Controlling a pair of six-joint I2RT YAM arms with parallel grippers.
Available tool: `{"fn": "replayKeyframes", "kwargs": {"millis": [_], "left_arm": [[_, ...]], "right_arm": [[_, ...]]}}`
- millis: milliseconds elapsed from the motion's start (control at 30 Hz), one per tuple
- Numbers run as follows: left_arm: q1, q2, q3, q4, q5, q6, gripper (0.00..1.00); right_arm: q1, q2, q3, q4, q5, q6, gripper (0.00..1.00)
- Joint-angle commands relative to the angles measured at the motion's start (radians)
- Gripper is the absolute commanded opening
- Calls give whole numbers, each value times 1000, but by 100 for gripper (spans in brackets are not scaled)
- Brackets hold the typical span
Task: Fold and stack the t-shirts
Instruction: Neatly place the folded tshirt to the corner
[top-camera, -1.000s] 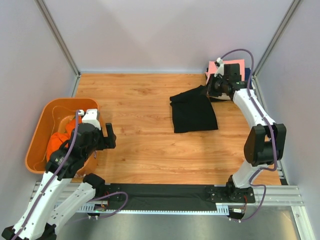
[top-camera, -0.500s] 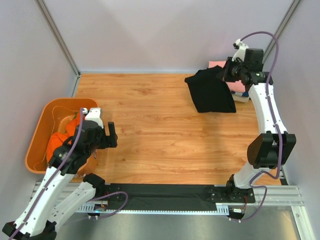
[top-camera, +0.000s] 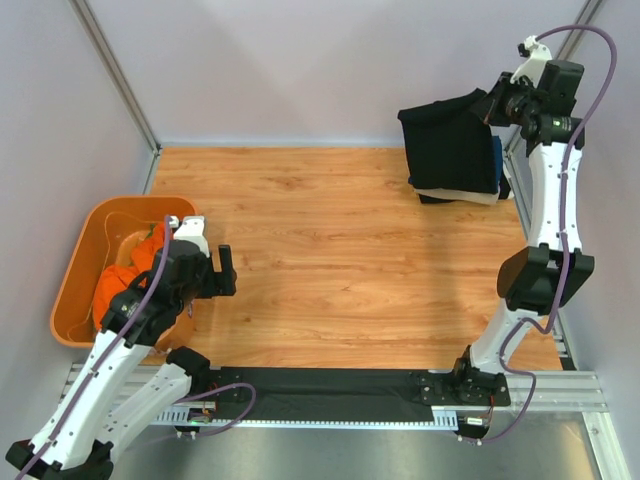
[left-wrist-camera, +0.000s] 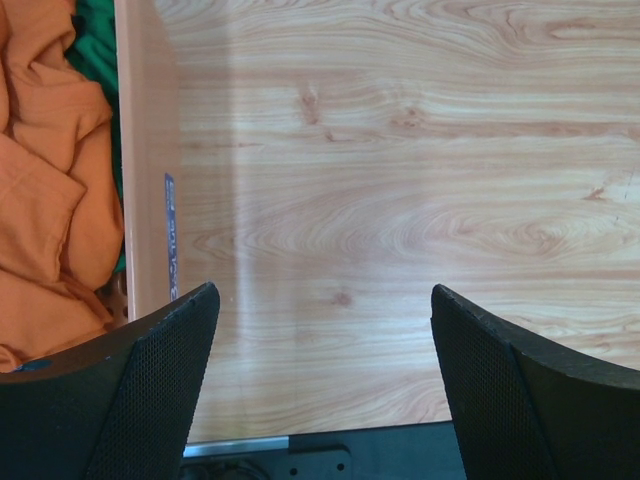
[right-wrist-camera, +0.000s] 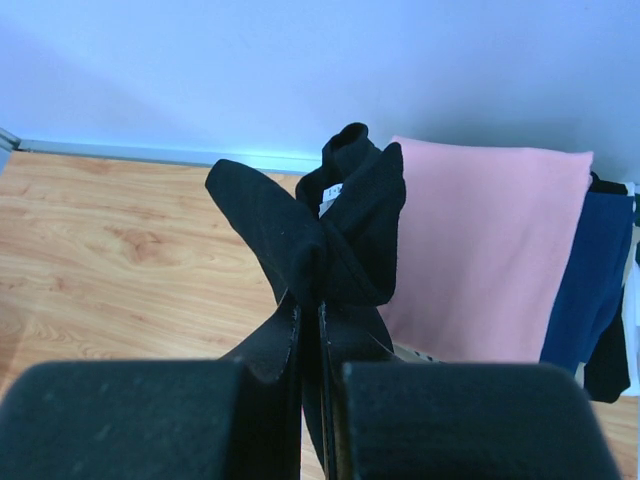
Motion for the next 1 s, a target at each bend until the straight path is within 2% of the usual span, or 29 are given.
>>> {"fn": "replayKeyframes", "kwargs": {"millis": [0,200,400,967], "left_arm": [[2,-1,-2,29,-3,17,93],[0,0,-4,27,-6,14,92],[-1,19,-4,27,-2,14,92],[-1,62,-2,24,-8,11,91]], "right_arm": [[-25,45,80,42,-45,-1,0],[-45,131,148,60,-36,-9,0],[-87,280,312,83,-65,45,0],[-150,501,341,346,163,215,0]]}}
